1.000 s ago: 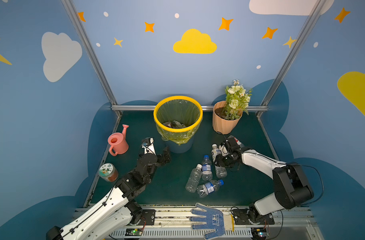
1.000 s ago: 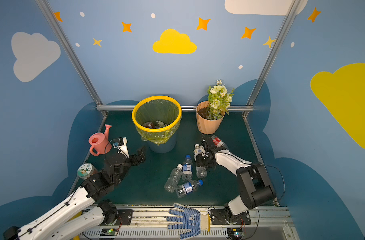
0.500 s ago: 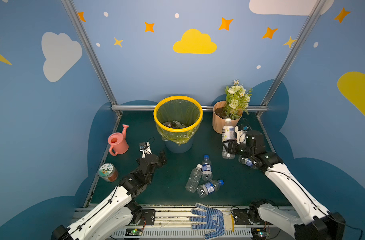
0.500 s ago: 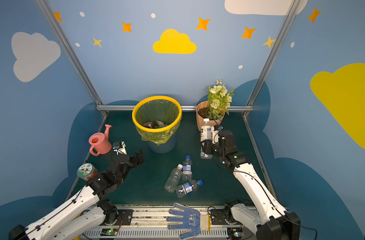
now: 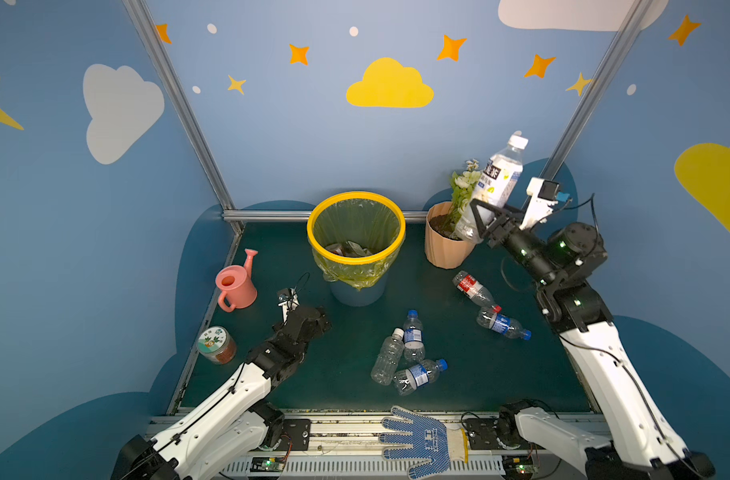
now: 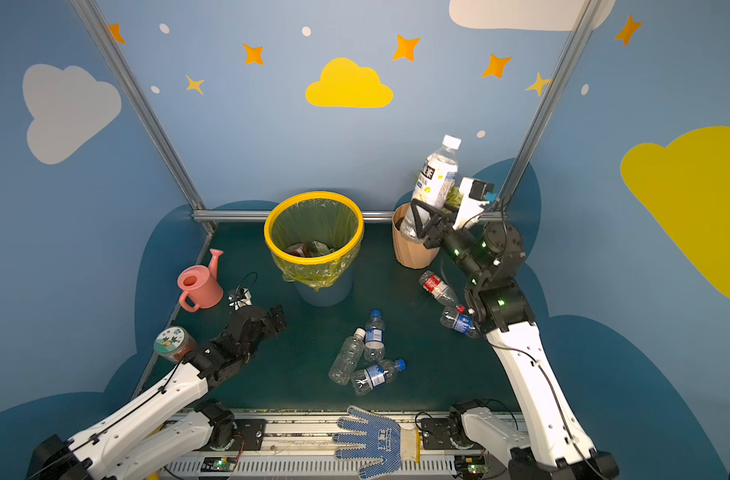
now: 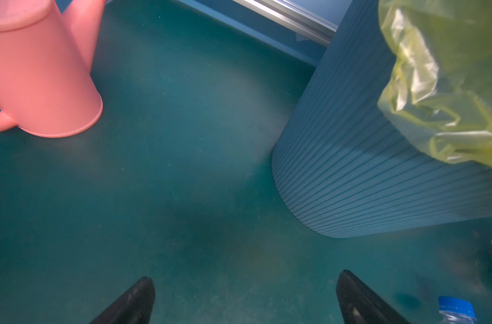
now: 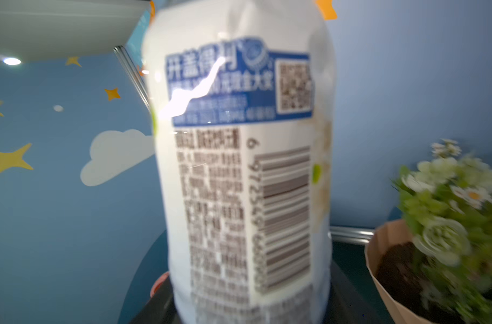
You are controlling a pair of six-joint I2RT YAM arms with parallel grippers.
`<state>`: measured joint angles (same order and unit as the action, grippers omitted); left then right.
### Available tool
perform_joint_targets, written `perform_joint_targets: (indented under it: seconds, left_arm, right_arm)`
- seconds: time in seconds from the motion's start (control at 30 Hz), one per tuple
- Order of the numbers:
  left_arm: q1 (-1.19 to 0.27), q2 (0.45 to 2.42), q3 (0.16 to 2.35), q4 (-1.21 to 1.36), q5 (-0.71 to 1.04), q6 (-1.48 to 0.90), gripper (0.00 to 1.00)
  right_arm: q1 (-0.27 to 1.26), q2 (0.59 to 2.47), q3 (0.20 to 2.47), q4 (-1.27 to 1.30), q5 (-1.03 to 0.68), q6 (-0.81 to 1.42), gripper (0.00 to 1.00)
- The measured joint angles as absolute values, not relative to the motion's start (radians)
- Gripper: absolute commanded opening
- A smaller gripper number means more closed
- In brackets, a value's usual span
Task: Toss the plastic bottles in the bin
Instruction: 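Carry the tall bottle over the bin and open the right gripper, then reach the left gripper to the clear white-capped bottle while the right withdraws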
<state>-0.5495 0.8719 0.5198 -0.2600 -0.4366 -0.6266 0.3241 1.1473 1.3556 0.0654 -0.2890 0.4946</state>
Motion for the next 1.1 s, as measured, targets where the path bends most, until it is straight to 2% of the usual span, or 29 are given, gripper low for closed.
perform_joint_targets:
  seconds: [0.1, 0.17, 0.2, 0.3, 0.37, 0.43, 0.53, 0.7, 0.87, 0.97, 1.1]
  left_arm:
    - [-0.55, 0.874, 0.519, -0.261, -0.431, -0.634, 1.0]
    - [-0.548, 0.876, 0.519, -0.262, -0.428, -0.638, 1.0]
    - [-0.548, 0.877, 0.519, -0.262, -0.427, -0.64, 1.0]
    - [-0.544, 0.882, 0.52, -0.262, -0.424, -0.641, 1.0]
    - [-0.541, 0.887, 0.52, -0.267, -0.422, -0.64, 1.0]
    - [-0.54, 0.888, 0.52, -0.275, -0.42, -0.64, 1.0]
    - [-0.539, 0.883, 0.521, -0.289, -0.419, -0.64, 1.0]
    - [-0.539, 0.849, 0.522, -0.29, -0.393, -0.622, 1.0]
    - [-0.547, 0.823, 0.536, -0.284, -0.362, -0.595, 1.0]
    - [-0.574, 0.816, 0.54, -0.274, -0.347, -0.578, 1.0]
    - [-0.642, 0.839, 0.542, -0.267, -0.341, -0.553, 1.0]
  right_arm:
    - [0.392, 1.337, 1.486, 0.138, -0.35, 0.541, 0.58]
    - [0.439, 1.465, 1.561, 0.153, -0.388, 0.564, 0.62]
    - [0.459, 1.531, 1.6, 0.152, -0.408, 0.572, 0.66]
    - [0.509, 1.736, 1.758, 0.075, -0.466, 0.562, 0.86]
    - [0.53, 1.844, 1.876, -0.037, -0.488, 0.534, 0.91]
    - [0.535, 1.873, 1.916, -0.127, -0.482, 0.499, 0.95]
    - [0.511, 1.792, 1.885, -0.197, -0.44, 0.451, 0.97]
    - [0.442, 1.488, 1.782, -0.199, -0.352, 0.387, 0.97]
    - [0.413, 1.191, 1.542, -0.116, -0.275, 0.354, 0.97]
    - [0.363, 1.117, 1.356, -0.088, -0.239, 0.36, 0.97]
    - [0.303, 1.123, 1.111, -0.116, -0.188, 0.379, 0.97]
